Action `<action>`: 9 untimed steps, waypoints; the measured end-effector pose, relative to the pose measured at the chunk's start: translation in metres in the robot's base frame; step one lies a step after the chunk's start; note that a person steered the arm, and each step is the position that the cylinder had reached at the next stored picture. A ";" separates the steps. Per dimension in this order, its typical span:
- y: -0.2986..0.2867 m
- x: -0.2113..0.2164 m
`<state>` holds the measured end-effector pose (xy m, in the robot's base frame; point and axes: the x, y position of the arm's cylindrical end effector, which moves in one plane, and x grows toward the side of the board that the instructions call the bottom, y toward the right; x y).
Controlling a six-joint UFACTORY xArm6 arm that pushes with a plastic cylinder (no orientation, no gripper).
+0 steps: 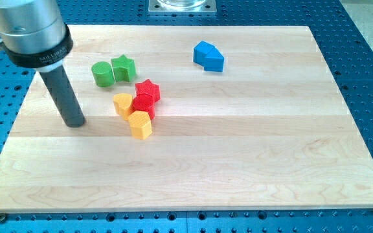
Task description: Separate the green blocks
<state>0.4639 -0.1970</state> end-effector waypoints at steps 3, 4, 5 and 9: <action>0.016 -0.024; 0.023 -0.035; 0.023 -0.066; 0.137 -0.127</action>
<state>0.3374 -0.0598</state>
